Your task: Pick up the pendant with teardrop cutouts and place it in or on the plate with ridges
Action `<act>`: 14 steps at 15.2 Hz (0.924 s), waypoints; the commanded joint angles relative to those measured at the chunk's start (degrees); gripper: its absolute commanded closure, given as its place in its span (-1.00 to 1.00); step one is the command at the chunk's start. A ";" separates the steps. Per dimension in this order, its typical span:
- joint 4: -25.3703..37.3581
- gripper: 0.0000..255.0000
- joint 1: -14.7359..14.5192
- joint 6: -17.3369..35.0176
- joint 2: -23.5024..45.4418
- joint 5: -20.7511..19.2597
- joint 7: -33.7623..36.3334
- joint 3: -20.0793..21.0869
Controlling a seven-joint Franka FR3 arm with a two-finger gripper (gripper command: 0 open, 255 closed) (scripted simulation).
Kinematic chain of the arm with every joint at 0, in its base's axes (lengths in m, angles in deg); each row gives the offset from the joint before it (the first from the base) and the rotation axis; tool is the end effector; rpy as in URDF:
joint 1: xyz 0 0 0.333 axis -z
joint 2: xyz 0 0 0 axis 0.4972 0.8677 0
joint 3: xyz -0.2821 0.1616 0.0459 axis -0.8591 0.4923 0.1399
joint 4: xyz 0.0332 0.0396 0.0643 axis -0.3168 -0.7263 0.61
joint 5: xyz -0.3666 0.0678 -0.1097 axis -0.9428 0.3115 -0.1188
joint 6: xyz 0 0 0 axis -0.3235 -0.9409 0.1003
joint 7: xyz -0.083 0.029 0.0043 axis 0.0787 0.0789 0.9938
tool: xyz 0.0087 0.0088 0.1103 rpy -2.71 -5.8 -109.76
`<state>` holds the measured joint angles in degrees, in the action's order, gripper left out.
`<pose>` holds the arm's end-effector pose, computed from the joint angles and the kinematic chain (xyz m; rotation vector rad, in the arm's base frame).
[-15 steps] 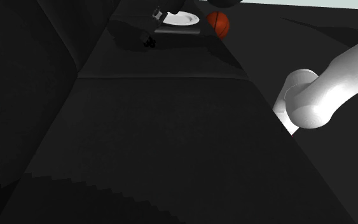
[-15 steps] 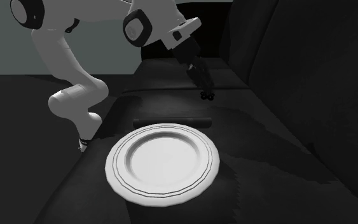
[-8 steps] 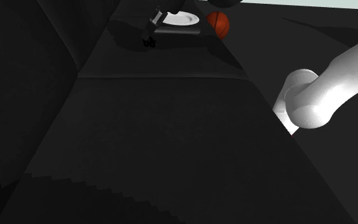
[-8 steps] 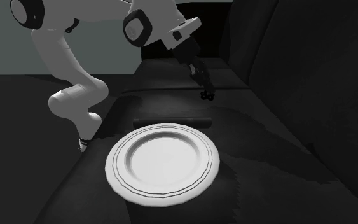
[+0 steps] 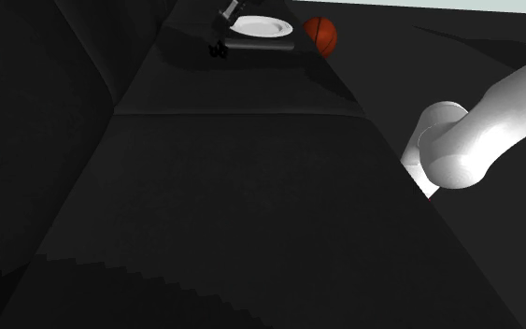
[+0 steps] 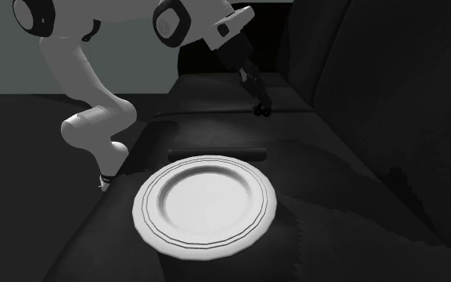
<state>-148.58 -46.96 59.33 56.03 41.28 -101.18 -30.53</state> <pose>0.4104 0.2003 0.6129 -2.7482 -0.7836 -0.9015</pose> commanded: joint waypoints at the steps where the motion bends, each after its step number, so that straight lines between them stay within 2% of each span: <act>1: 1.39 1.00 0.10 -1.47 -0.06 -0.17 0.17 -0.04; 11: 9.39 1.00 0.53 -8.95 0.44 -0.97 0.98 -0.22; 14: 9.72 1.00 0.93 -9.70 0.56 0.14 -3.73 -4.01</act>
<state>-139.06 -46.17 49.99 56.54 41.06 -103.28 -33.27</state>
